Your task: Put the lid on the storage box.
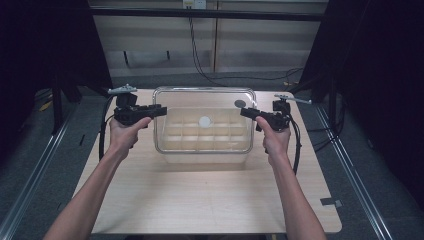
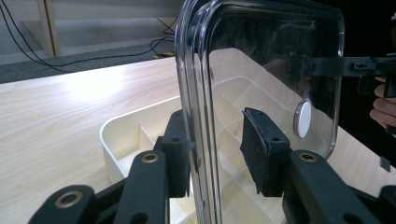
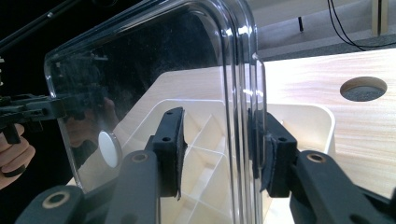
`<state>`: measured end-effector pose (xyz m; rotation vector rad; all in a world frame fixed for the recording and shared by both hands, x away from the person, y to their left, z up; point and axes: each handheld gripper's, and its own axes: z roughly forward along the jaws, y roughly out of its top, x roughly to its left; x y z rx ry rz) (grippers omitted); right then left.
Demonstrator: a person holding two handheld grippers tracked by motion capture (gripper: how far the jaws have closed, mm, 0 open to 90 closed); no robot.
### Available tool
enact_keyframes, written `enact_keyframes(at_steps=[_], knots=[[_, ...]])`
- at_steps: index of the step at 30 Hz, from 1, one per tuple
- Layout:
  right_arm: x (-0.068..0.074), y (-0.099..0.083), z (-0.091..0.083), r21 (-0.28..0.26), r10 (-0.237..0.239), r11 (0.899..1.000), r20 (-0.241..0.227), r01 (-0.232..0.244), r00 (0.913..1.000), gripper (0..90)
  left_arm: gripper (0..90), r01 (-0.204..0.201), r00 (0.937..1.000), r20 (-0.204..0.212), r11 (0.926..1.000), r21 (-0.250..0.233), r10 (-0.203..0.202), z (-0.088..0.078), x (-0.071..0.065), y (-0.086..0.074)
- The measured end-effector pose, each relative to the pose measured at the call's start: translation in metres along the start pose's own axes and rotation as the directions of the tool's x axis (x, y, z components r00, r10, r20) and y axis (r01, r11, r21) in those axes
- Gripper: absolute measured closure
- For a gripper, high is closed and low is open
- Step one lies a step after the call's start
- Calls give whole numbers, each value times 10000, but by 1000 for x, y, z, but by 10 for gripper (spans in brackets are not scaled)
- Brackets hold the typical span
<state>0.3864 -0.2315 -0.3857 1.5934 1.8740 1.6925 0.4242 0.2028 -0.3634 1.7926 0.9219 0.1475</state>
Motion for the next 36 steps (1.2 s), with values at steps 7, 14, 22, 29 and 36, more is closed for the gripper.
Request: enact_keyframes(at_steps=[7, 14, 22, 29, 36], knots=[[-6, 0, 4, 74, 41, 10000, 94, -42, 9999, 587, 614, 212, 9997, 120, 9997, 73, -212, 10, 8, -1], [-13, -1, 10, 97, 46, 9999, -23, -46, 10000, 586, 599, 420, 9990, 134, 9991, 57, -421, 18, 14, -4], [-16, -1, 20, 324, -141, 9994, 450, 126, 9989, 542, 558, 527, 9986, -98, 9982, 282, -525, 30, 21, -8], [-21, -2, 28, 495, -100, 9988, 621, 69, 9980, 528, 538, 756, 9971, -34, 9965, 368, -755, 38, 30, -12], [-30, -7, 40, 690, 45, 9976, 826, -102, 9966, 494, 474, 720, 9972, -242, 9936, 870, -701, 52, 36, -18]])
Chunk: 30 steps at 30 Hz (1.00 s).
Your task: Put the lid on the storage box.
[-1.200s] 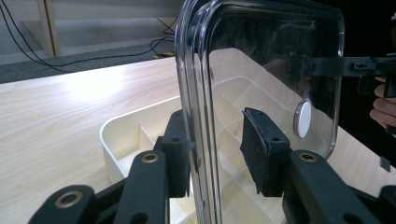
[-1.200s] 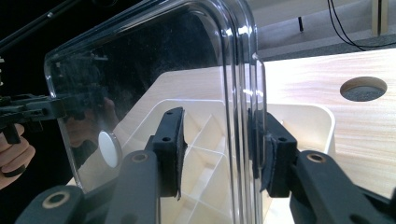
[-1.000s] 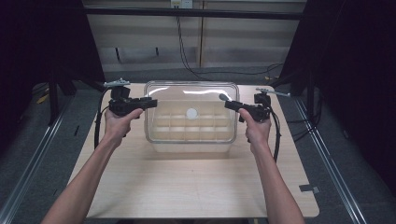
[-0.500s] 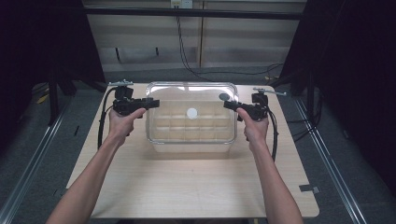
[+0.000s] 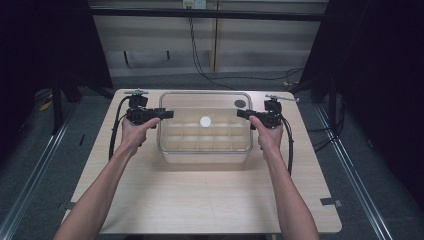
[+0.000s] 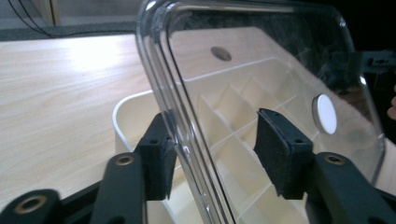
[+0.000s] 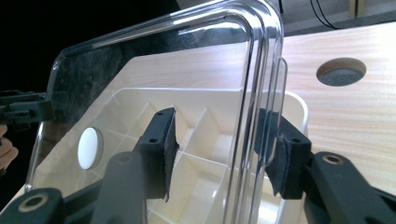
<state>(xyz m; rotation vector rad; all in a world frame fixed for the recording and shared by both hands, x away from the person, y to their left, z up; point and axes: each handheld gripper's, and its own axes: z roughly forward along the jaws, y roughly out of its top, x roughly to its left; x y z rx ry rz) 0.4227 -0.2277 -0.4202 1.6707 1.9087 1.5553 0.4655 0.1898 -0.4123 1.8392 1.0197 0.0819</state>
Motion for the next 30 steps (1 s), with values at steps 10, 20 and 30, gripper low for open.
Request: enact_keyframes(at_steps=[10, 20, 30], knots=[[-5, -6, 12, 232, 75, 9997, 296, -81, 9995, 451, 444, 61, 9999, 88, 9997, 236, -63, 8, 6, -8], [-10, -14, 21, 514, 130, 9985, 690, -166, 9975, 415, 453, 117, 9999, -1, 9981, 598, -118, 10, 14, -20], [-7, -14, 22, 440, -250, 9988, 1177, 199, 9927, 380, 457, 152, 9999, -69, 9985, 530, -148, 11, 13, -22]])
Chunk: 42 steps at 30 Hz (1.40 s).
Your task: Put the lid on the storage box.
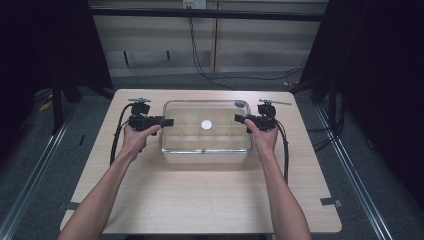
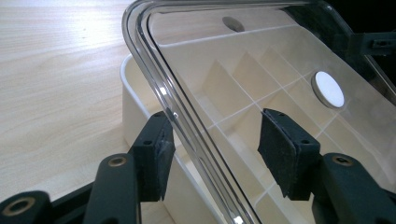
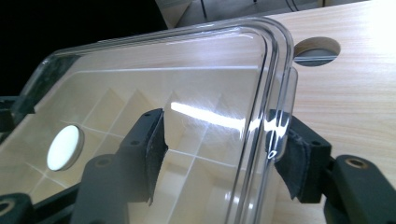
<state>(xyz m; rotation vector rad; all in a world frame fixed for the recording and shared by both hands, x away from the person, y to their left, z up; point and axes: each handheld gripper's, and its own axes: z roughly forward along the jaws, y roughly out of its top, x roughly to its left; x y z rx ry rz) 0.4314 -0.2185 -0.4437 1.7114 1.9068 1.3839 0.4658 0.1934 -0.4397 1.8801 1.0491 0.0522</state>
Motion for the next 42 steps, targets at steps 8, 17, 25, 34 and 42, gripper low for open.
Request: enact_keyframes(at_steps=[8, 17, 25, 34, 42], knots=[[-1, -4, 4, 347, -353, 9988, 614, 333, 9975, 381, 470, 110, 9996, -266, 9997, 233, -103, 1, 5, -6], [-7, -4, 9, 493, -11, 9988, 486, -13, 9988, 413, 468, 376, 9990, -274, 9986, 369, -366, 5, 9, -5], [-9, -3, 5, 380, -67, 9993, 729, 39, 9973, 474, 470, 622, 9979, -188, 9975, 341, -616, 7, 10, -6], [-11, -7, -1, 347, 96, 9993, 528, -114, 9986, 502, 403, 182, 9997, -165, 9982, 577, -173, 5, 5, -11], [-11, -8, -16, 177, -229, 9996, 549, 219, 9982, 422, 271, 4, 9989, -476, 9985, 548, 22, -3, -4, -12]])
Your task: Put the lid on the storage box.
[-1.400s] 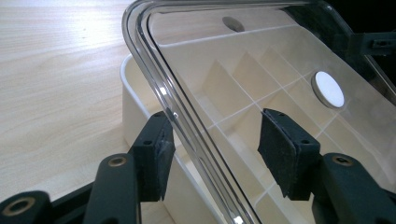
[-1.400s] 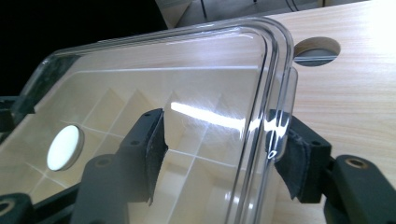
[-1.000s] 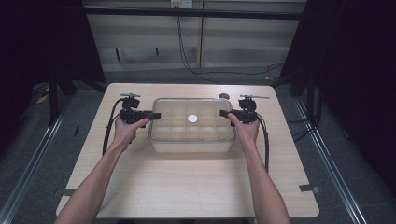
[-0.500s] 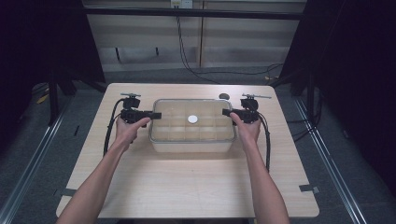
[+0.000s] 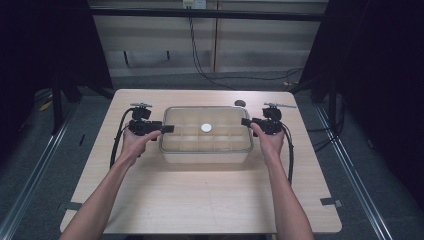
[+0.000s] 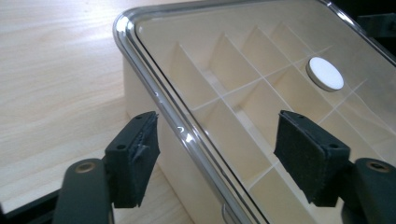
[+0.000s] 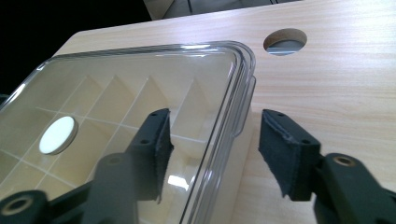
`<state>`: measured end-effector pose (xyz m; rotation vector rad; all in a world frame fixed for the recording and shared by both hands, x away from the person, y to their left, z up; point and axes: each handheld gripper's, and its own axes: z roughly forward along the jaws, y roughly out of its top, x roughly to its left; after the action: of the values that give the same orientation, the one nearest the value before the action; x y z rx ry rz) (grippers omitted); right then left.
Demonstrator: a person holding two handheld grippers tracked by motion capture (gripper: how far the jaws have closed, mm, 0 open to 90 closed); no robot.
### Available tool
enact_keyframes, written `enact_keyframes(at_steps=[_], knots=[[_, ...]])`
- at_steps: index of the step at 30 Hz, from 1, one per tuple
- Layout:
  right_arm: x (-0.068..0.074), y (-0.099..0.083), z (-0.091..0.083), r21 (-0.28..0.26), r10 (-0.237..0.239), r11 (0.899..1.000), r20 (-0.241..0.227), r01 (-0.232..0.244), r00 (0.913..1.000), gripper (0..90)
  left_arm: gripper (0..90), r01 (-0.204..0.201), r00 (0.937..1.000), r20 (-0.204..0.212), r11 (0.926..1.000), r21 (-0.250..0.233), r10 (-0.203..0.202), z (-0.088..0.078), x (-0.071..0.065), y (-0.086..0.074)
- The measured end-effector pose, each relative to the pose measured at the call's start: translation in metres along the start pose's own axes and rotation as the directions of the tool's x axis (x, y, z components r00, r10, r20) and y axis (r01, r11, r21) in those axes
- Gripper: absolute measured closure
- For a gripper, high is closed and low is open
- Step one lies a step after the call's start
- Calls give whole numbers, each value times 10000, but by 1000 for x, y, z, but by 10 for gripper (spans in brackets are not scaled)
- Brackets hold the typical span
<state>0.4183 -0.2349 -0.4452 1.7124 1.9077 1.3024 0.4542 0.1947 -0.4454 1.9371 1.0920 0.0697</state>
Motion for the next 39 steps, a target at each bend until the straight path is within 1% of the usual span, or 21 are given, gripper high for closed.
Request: enact_keyframes(at_steps=[3, 5, 7, 9, 11, 14, 16, 18, 19, 20, 23, 25, 28, 29, 30, 32, 33, 35, 36, 38, 39], knots=[[1, 2, -7, -52, 5, 10000, -235, -6, 9997, 385, 250, -132, 9999, -10, 9997, -229, 132, -6, -1, 0], [4, 3, -11, -170, -269, 9995, -137, 266, 9995, 364, 217, -215, 9998, 37, 9992, -328, 217, -10, -3, 0], [8, 4, -15, -207, -398, 9990, -203, 394, 9990, 353, 217, -330, 9995, 3, 9987, -377, 330, -13, -5, -1], [9, 4, -17, -212, -439, 9988, -248, 433, 9987, 346, 225, -324, 9995, 22, 9987, -391, 325, -14, -6, -1], [14, 4, -22, -343, -634, 9975, -485, 618, 9968, 333, 233, -367, 9993, 68, 9975, -596, 372, -19, -10, -2], [16, 3, -27, -427, -735, 9966, -589, 710, 9956, 326, 236, -527, 9986, -139, 9963, -683, 519, -25, -13, -3], [17, 2, -30, -429, -834, 9958, -684, 806, 9942, 322, 229, -648, 9978, -184, 9942, -859, 634, -30, -16, -4], [19, 1, -34, -430, -966, 9947, -723, 937, 9927, 318, 228, -931, 9954, -290, 9929, -745, 911, -35, -19, -5], [20, 0, -37, -485, -966, 9945, -755, 931, 9925, 318, 220, -918, 9951, -440, 9928, -768, 886, -37, -20, -6], [21, 0, -40, -545, -1010, 9938, -799, 969, 9917, 318, 218, -1005, 9936, -579, 9925, -693, 966, -40, -21, -8], [22, -3, -49, -643, -1046, 9930, -815, 995, 9912, 315, 208, -1011, 9931, -655, 9927, -660, 968, -45, -20, -10], [22, -4, -54, -654, -1032, 9931, -833, 979, 9912, 315, 167, -964, 9931, -722, 9935, -602, 920, -49, -21, -13], [21, -5, -62, -625, -1172, 9917, -783, 1124, 9900, 310, 166, -1041, 9923, -751, 9922, -679, 989, -58, -23, -20], [21, -5, -62, -625, -1172, 9917, -783, 1124, 9900, 310, 166, -1041, 9923, -751, 9922, -679, 989, -58, -23, -20], [21, -6, -70, -687, -1216, 9908, -747, 1165, 9898, 308, 165, -1074, 9926, -665, 9904, -866, 1018, -63, -25, -24], [21, -8, -75, -791, -1230, 9899, -707, 1173, 9899, 304, 162, -1101, 9925, -633, 9895, -939, 1044, -65, -26, -26], [21, -9, -78, -814, -1289, 9891, -718, 1230, 9891, 304, 161, -1145, 9922, -613, 9886, -975, 1089, -69, -27, -28], [21, -10, -81, -830, -1296, 9888, -679, 1238, 9892, 303, 161, -1178, 9916, -659, 9882, -976, 1117, -72, -28, -29], [21, -12, -84, -811, -1295, 9890, -661, 1241, 9894, 301, 161, -1137, 9916, -739, 9876, -1083, 1060, -74, -30, -31], [20, -18, -93, -911, -1276, 9885, -708, 1210, 9893, 298, 165, -1296, 9891, -830, 9866, -990, 1216, -79, -32, -34], [19, -20, -96, -932, -1247, 9886, -697, 1180, 9897, 298, 170, -1296, 9891, -830, 9866, -990, 1216, -79, -32, -34]])
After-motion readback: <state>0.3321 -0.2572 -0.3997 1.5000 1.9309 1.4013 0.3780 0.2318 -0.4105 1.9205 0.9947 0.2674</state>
